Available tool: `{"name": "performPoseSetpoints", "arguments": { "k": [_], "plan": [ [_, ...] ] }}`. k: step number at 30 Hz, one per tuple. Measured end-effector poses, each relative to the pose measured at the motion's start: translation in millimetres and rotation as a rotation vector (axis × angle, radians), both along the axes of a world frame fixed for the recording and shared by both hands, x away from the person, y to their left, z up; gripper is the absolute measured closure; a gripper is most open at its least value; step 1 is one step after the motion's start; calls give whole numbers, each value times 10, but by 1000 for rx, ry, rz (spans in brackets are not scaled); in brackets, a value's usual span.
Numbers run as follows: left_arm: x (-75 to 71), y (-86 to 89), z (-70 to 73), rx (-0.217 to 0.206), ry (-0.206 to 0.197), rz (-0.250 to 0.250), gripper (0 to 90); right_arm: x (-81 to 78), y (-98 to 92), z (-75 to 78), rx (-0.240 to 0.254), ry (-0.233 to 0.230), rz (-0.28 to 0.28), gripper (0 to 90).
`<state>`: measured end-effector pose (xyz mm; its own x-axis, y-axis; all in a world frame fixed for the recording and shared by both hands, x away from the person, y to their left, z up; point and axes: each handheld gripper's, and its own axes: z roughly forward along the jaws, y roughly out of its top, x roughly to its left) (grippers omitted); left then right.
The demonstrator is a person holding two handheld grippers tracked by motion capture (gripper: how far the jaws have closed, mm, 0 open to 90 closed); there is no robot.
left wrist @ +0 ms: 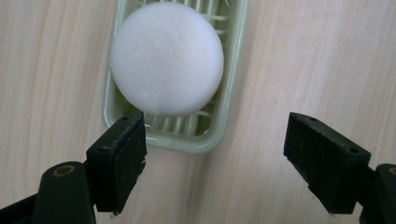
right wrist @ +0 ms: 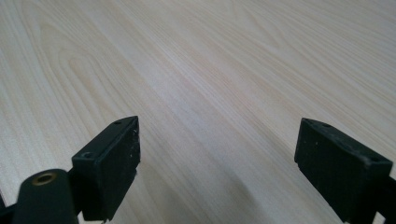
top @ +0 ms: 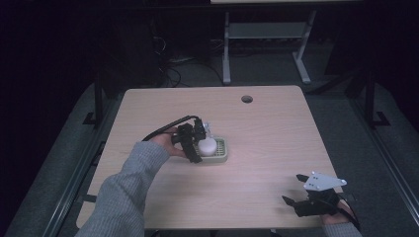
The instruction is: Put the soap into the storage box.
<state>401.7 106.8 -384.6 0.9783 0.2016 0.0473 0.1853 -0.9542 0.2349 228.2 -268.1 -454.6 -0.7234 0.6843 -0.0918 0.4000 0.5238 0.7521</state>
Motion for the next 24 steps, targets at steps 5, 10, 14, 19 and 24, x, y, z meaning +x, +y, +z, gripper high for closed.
{"name": "performPoseSetpoints", "arguments": {
  "k": [5, 10, 14, 19, 24],
  "plan": [
    [-46, 79, -11, -10, 4, 8, 207, 2, -4, -5, -1, 0, -5, 138],
    [-120, 140, -11, -15, 0, 12, 207, 3, -7, -5, -1, -4, -5, 138],
    [-182, 195, -11, -20, -5, 14, 207, 1, -4, -6, -2, -4, -5, 138],
    [-260, 233, 1, -8, -11, 12, 207, 1, 2, -5, -5, -4, -3, 138],
    [-331, 287, 21, -26, -26, 14, 207, -4, 4, 1, -8, -6, -4, 138]
  ]
}}
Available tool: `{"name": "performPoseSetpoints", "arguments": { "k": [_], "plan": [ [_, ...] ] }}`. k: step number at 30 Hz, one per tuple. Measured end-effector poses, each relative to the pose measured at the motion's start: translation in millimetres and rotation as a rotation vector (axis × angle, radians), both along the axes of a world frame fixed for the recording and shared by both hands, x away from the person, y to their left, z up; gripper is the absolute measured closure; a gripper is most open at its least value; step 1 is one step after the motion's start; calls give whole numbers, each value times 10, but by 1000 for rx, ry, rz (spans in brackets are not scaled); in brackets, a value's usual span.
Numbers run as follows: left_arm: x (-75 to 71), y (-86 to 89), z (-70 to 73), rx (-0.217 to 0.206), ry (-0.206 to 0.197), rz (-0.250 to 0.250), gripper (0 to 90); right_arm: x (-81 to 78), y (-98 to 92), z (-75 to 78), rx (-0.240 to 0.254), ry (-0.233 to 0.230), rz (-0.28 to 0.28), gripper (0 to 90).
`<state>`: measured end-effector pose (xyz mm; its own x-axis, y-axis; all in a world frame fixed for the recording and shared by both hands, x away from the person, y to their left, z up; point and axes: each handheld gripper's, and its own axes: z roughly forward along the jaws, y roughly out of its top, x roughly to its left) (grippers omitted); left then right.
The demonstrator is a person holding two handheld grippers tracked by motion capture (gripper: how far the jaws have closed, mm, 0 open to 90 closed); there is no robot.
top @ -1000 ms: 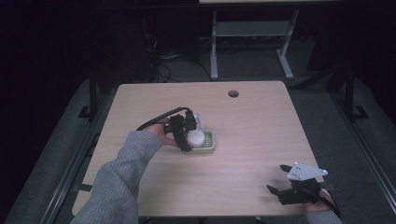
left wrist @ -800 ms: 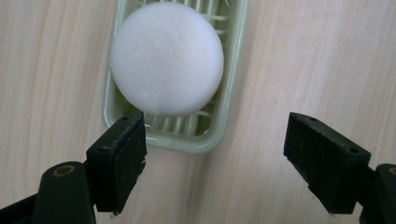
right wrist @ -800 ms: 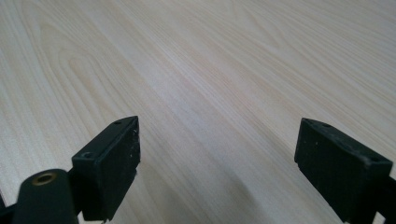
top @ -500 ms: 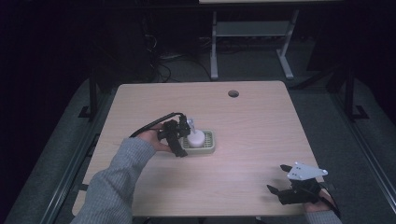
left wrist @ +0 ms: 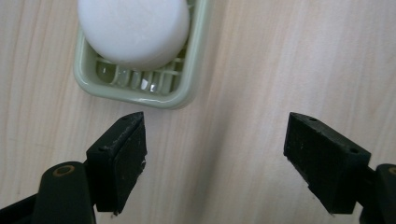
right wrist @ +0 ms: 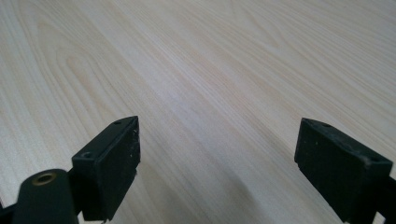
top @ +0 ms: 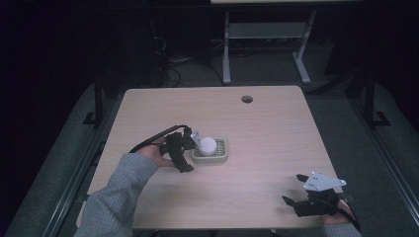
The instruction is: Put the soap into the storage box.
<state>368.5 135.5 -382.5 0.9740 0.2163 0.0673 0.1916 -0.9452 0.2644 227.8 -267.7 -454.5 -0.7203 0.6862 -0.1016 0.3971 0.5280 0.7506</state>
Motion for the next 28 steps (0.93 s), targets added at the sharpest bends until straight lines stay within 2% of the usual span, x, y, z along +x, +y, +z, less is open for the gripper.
{"name": "performPoseSetpoints", "arguments": {
  "k": [2, 9, 28],
  "plan": [
    [-32, 31, -16, -8, 2, 6, 208, -1, 0, -1, 3, -1, 2, 138],
    [-169, 117, -68, 1, 0, 8, 209, -6, 15, 1, -1, 1, 5, 138],
    [-448, 274, -216, -37, -24, 25, 212, -8, 38, 0, -13, 0, 9, 138]
  ]
}}
